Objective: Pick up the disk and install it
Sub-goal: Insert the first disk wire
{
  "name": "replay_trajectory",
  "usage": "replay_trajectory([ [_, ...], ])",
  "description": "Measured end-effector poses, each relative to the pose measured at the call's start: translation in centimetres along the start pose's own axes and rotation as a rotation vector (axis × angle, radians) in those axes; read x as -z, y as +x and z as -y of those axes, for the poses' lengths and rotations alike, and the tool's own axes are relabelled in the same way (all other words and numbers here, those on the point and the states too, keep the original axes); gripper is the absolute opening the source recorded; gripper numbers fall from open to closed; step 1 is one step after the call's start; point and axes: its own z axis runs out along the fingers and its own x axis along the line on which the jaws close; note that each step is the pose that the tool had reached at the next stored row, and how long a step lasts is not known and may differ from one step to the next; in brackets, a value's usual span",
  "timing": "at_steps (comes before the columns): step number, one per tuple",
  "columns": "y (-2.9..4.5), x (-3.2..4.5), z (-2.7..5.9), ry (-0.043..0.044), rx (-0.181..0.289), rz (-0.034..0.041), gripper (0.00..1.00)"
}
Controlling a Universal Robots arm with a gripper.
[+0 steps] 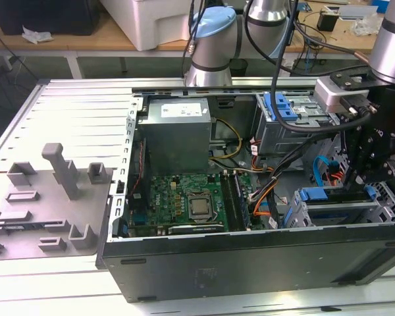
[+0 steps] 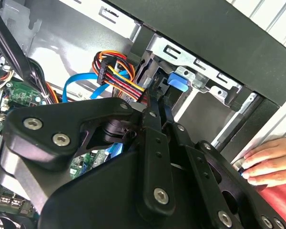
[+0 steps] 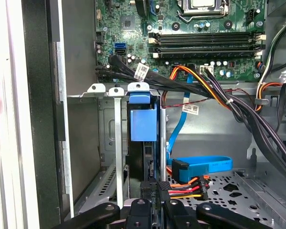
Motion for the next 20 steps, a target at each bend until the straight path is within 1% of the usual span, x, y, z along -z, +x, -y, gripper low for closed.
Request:
replay_trajectory([
  [20,0.0,-0.02,0.0,0.0,0.0,0.0,0.17],
])
